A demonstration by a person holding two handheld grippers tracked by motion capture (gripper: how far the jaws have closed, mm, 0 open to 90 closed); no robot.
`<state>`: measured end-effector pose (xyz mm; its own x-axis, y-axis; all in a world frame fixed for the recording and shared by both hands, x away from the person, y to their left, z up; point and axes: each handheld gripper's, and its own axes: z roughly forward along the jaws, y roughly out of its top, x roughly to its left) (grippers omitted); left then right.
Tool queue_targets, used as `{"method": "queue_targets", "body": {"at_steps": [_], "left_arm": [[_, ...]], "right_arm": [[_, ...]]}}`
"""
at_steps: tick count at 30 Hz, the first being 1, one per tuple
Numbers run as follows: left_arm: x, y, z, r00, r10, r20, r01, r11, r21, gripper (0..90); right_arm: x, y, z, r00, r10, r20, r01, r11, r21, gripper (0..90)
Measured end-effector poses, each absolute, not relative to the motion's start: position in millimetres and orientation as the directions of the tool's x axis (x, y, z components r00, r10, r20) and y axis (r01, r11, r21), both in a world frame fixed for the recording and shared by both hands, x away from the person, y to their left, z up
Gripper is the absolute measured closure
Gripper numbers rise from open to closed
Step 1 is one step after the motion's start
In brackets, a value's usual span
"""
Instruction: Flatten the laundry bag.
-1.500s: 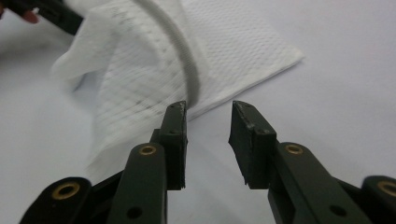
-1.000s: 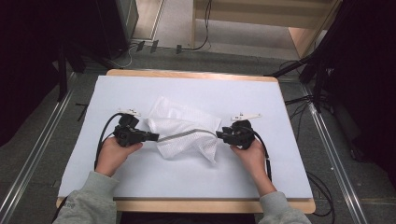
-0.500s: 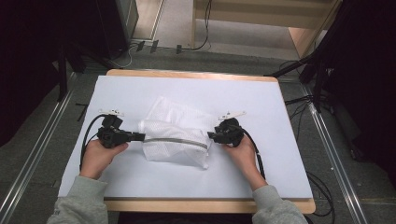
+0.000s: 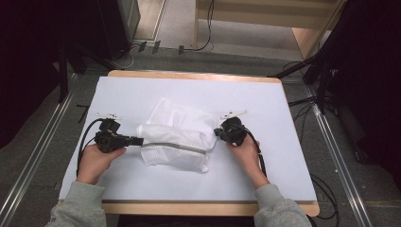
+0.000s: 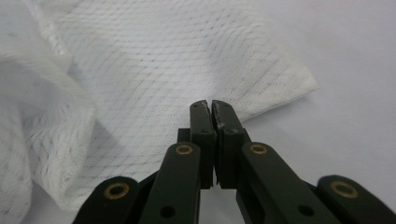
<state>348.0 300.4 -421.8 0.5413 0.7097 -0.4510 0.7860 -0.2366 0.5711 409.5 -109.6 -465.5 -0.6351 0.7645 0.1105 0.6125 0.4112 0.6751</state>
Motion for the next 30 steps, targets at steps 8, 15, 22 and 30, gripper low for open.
{"method": "queue_targets", "body": {"at_steps": [8, 15, 22, 30], "left_arm": [[346, 300, -425, 0.533, 0.714, -0.454, 0.797, -0.242, 0.554, 87.5], [347, 300, -431, 0.519, 0.720, -0.461, 0.810, -0.240, 0.536, 87.4], [353, 305, -439, 0.484, 0.742, -0.464, 0.831, -0.224, 0.510, 87.3], [362, 306, -448, 0.460, 0.775, -0.432, 0.842, -0.228, 0.489, 86.7]], "right_arm": [[433, -139, -461, -0.570, 0.805, 0.165, 0.652, 0.321, 0.686, 89.6], [452, -154, -459, -0.530, 0.826, 0.190, 0.671, 0.271, 0.691, 89.9], [472, -158, -461, -0.509, 0.839, 0.193, 0.679, 0.254, 0.689, 90.0], [483, -155, -468, -0.487, 0.860, 0.151, 0.680, 0.265, 0.684, 90.0]]}}
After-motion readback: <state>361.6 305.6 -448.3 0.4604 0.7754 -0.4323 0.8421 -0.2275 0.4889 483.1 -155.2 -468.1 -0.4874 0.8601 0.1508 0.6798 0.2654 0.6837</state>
